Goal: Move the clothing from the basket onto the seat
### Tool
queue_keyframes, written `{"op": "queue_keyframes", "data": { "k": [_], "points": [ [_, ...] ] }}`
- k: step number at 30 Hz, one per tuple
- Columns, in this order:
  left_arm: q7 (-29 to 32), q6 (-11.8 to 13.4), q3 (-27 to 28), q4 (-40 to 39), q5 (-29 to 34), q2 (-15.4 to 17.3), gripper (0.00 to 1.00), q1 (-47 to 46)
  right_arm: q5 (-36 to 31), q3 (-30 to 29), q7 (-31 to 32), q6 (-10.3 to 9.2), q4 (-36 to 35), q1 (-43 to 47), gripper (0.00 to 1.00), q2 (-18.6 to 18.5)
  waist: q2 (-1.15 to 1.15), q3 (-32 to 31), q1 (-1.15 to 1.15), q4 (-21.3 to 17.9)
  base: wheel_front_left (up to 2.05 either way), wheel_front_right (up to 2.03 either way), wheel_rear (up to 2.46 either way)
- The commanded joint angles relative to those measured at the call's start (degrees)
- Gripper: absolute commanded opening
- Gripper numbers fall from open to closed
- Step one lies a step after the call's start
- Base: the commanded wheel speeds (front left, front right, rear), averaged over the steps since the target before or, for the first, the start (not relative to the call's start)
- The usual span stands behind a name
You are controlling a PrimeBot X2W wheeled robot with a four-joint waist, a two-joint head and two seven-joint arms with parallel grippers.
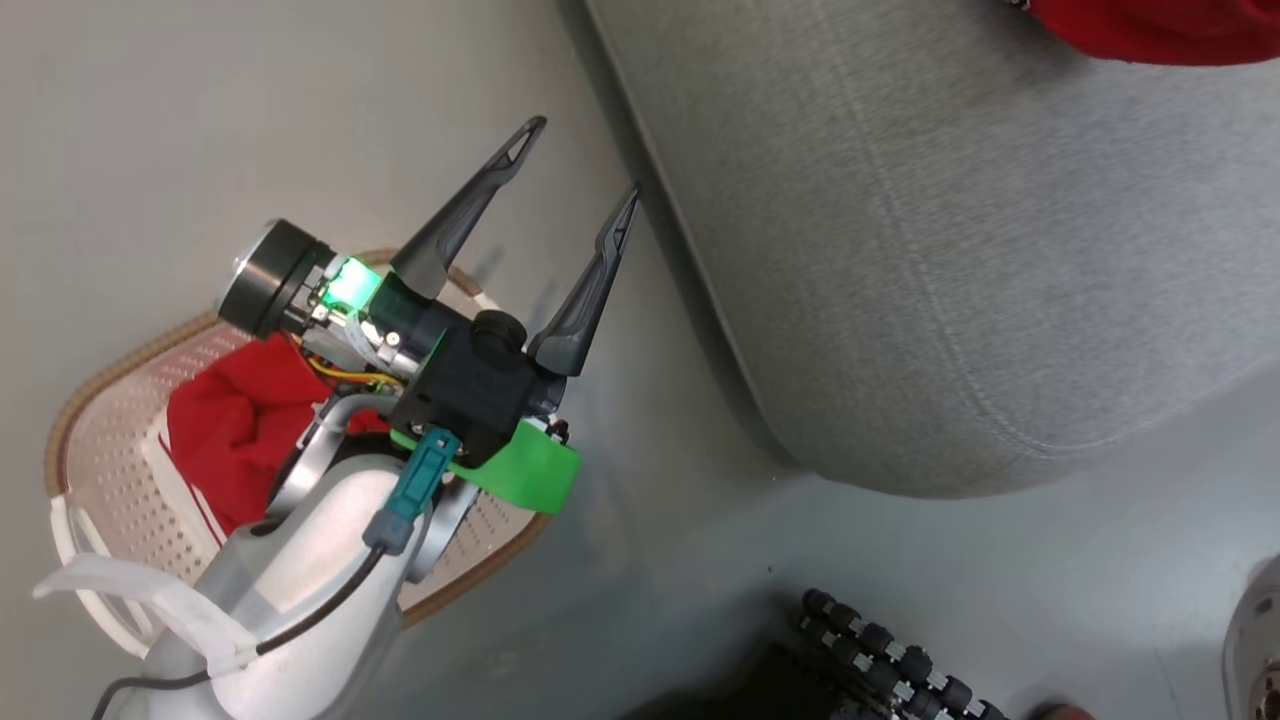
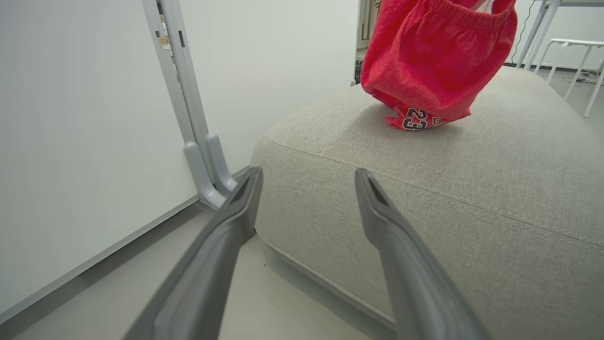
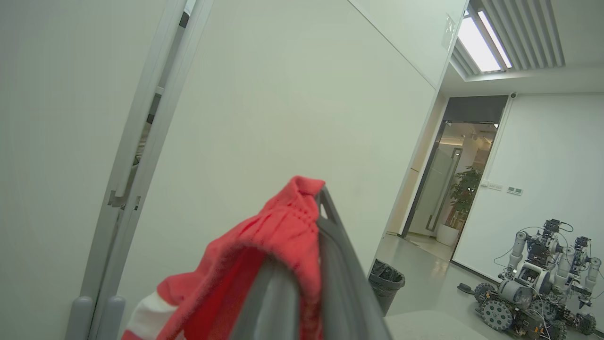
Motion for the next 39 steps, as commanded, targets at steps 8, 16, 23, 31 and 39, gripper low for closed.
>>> {"op": "queue_keyframes", "data": {
  "k": [8,16,23,31,39],
  "points": [
    [0.36,0.98,0.55,-0.1,0.68,0.92,1.0,-1.88,-0.69,-5.3,-0.18,-0.1,14.69,4.17,0.0,-2.22,0.0,9.34,-0.01,6.23,0.0,0.0,0.0],
    [-2.32,2.33,0.28,2.79,-1.92,-0.75,1.0,1.92,-2.5,-8.69,-0.18,-0.1,19.94,8.65,1.0,-2.91,0.0,4.61,-0.01,7.2,0.0,0.0,0.0],
    [-6.96,3.17,0.59,8.9,-6.81,-4.1,1.0,6.71,-3.83,-7.48,-0.17,-0.1,14.81,18.51,1.0,0.14,0.0,-6.18,-0.01,9.59,0.0,0.0,0.0],
    [-9.03,4.76,6.32,14.52,-13.41,-8.55,1.0,13.44,-2.22,2.2,-0.17,-0.11,11.4,31.31,1.0,3.99,0.0,-18.89,-0.01,14.16,0.0,0.0,0.0],
    [-9.05,5.21,16.28,12.27,-9.92,-11.08,1.0,23.31,3.88,20.85,-0.17,-0.1,12.19,39.42,1.0,4.54,0.0,-29.5,-0.01,18.82,0.0,0.0,0.0]
  ]
}}
